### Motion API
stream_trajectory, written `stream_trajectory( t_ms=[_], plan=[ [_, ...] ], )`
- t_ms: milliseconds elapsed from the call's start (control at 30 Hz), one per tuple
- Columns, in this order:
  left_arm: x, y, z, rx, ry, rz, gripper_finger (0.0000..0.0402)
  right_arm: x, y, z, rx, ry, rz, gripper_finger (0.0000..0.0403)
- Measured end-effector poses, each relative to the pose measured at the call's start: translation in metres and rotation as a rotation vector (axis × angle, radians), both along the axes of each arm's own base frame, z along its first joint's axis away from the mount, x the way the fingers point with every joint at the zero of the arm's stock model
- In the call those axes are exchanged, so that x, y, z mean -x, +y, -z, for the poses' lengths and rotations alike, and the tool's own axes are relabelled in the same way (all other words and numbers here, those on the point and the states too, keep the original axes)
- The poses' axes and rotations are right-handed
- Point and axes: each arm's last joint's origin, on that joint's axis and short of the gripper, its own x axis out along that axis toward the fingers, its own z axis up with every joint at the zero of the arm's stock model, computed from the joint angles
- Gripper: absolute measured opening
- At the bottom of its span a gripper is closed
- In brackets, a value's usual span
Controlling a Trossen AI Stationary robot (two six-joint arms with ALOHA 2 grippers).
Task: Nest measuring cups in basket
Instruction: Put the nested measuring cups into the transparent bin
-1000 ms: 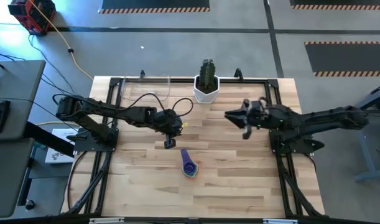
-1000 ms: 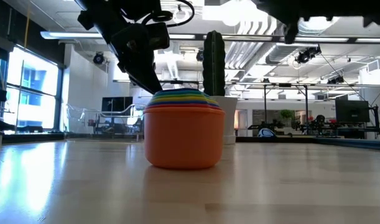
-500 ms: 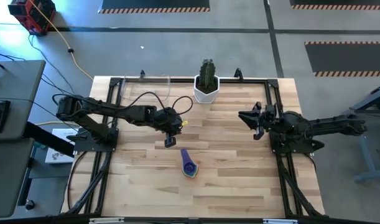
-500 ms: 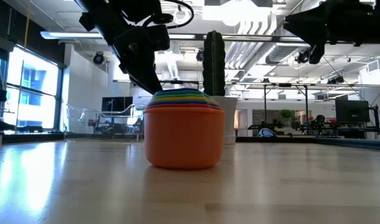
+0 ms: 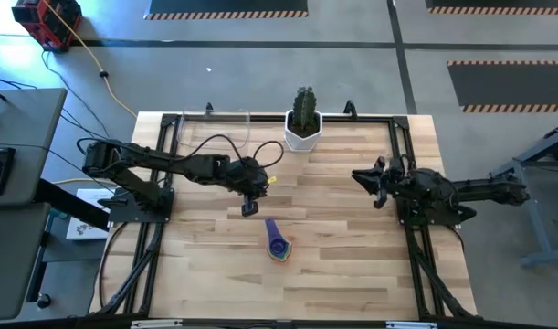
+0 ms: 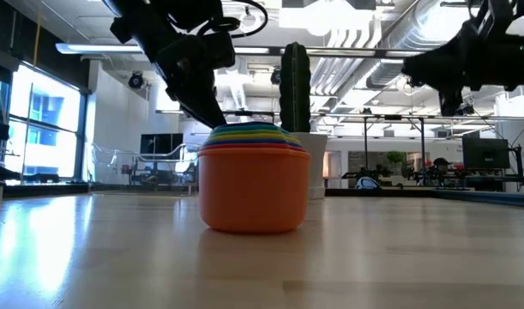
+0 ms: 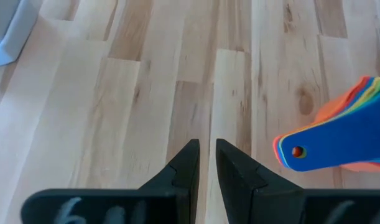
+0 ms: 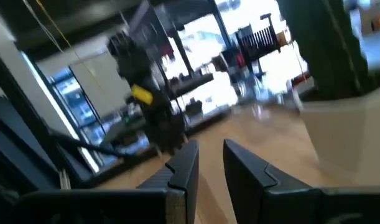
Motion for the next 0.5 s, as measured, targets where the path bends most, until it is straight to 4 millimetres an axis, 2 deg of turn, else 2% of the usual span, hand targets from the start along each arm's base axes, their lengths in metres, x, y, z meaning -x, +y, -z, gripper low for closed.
stream_trajectory(
  t_ms=[100, 300, 500],
  plan=[
    [-0.002, -0.001, -0.006, -0.013, -0.006, 0.039, 0.0042, -0.001, -0.001, 0.009, -0.064, 0.069, 0.018, 0.0067],
    [-0.012, -0.003, -0.031, -0.111, -0.051, 0.155, 0.0042, 0.0, -0.003, 0.018, -0.141, 0.145, 0.109, 0.0067],
    [-0.02, -0.007, -0.057, -0.198, -0.098, 0.254, 0.0042, 0.001, -0.002, 0.024, -0.143, 0.204, 0.067, 0.0067]
  ],
)
